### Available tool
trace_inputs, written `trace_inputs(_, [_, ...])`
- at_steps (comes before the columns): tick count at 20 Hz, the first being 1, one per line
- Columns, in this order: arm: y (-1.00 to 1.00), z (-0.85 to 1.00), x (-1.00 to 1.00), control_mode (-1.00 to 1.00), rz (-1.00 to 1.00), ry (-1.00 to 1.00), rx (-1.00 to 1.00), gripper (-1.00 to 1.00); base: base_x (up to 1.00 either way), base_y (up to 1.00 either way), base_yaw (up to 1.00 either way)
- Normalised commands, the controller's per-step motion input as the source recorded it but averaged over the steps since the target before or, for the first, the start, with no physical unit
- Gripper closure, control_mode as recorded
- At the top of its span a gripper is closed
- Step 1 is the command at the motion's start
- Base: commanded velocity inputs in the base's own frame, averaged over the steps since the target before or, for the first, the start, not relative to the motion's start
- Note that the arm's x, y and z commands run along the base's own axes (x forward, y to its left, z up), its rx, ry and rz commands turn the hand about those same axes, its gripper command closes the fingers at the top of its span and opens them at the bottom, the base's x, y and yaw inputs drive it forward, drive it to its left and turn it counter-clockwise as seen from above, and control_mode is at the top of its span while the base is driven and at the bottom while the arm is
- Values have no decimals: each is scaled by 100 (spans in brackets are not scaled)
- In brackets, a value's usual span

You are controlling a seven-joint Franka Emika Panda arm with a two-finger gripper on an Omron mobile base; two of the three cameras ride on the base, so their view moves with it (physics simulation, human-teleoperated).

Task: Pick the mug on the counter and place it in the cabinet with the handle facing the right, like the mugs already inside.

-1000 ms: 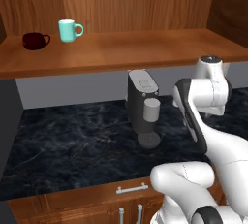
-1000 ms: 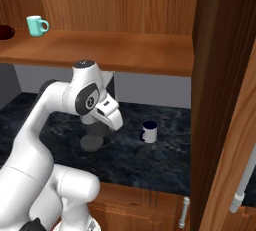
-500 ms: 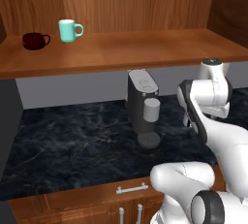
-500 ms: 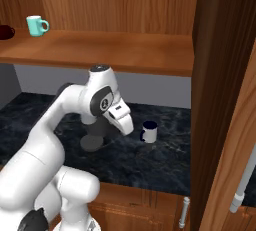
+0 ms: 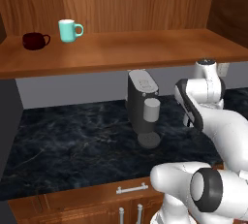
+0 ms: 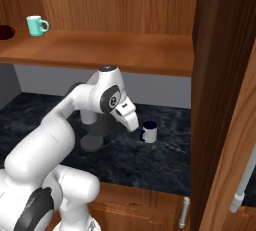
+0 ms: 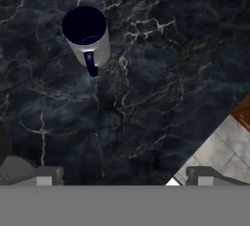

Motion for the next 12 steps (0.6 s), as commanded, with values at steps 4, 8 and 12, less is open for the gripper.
trace_inputs(4, [-18, -26, 47, -100, 0, 0, 0, -100, 0, 0, 0])
trace_inputs(8, [-21, -38, 34, -100, 0, 0, 0, -100, 0, 0, 0])
trace_inputs(12, [-19, -39, 28, -100, 0, 0, 0, -100, 0, 0, 0])
